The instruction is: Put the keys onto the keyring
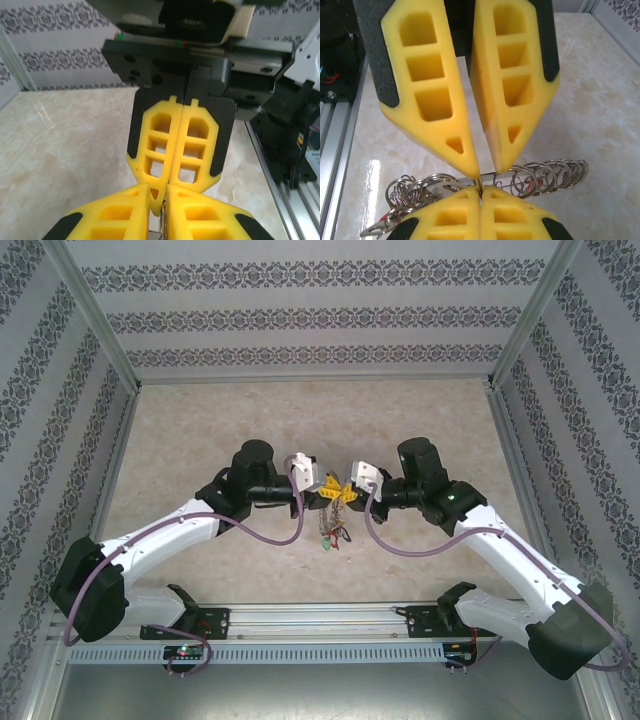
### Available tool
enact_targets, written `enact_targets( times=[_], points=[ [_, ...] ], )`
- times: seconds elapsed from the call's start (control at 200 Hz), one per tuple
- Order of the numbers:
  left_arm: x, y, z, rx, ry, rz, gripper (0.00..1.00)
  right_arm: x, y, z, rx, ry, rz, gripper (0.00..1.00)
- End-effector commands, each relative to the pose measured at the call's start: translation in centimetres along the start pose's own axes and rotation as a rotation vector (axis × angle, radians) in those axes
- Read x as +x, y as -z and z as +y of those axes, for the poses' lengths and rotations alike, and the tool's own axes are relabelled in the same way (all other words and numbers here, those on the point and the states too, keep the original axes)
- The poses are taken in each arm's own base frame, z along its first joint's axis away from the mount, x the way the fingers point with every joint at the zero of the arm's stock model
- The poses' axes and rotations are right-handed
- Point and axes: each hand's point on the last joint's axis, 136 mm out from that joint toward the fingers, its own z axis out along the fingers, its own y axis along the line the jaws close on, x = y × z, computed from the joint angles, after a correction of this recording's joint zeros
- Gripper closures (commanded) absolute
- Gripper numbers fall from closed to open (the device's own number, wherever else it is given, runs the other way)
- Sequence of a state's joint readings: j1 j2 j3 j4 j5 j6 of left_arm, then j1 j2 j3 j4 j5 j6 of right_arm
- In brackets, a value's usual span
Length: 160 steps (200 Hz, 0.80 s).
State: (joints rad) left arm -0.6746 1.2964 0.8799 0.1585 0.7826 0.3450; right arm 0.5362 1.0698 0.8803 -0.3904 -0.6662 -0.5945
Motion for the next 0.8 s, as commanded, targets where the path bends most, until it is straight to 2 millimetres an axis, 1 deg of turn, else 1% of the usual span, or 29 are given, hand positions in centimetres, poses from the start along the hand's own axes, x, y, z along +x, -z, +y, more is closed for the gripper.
enact_targets(
  times=[0.0, 0.03, 0.205, 0.245, 0.34, 0.585, 0.655, 0.734, 0.794],
  points=[
    [2.7, -0.2, -1.7, 0.082, 0.0, 0.142, 0.82, -1.5, 0.6, -0.6, 0.043, 0.077, 0.017, 1.0],
    [2.9, -0.2, -1.7, 0.086, 0.0, 0.154, 0.8, -1.7, 0.6, -0.6, 0.047, 0.079, 0.019, 1.0],
    [2.6, 0.0, -1.6, 0.083, -0.013, 0.168, 0.77, -1.7, 0.7, -0.7, 0.06, 0.092, 0.056, 1.0],
    [2.7, 0.1, -1.5, 0.081, -0.014, 0.182, 0.78, -1.8, 0.8, -0.7, 0.059, 0.094, 0.055, 1.0],
    [2.8, 0.0, -1.3, 0.077, -0.018, 0.2, 0.83, -2.0, 0.7, -0.5, 0.055, 0.104, 0.055, 1.0],
    [1.6, -0.5, -0.9, 0.071, -0.021, 0.145, 0.83, -2.1, 0.3, -0.1, 0.044, 0.111, 0.064, 1.0],
    [1.5, -0.7, -1.0, 0.077, -0.023, 0.141, 0.88, -2.1, 0.3, -0.1, 0.045, 0.112, 0.068, 1.0],
    [1.5, -0.8, -0.9, 0.074, -0.022, 0.138, 0.91, -2.2, 0.3, -0.1, 0.044, 0.108, 0.064, 1.0],
    [1.0, -0.8, -1.0, 0.075, -0.021, 0.115, 1.0, -2.3, 0.3, 0.0, 0.042, 0.106, 0.061, 1.0]
  ],
)
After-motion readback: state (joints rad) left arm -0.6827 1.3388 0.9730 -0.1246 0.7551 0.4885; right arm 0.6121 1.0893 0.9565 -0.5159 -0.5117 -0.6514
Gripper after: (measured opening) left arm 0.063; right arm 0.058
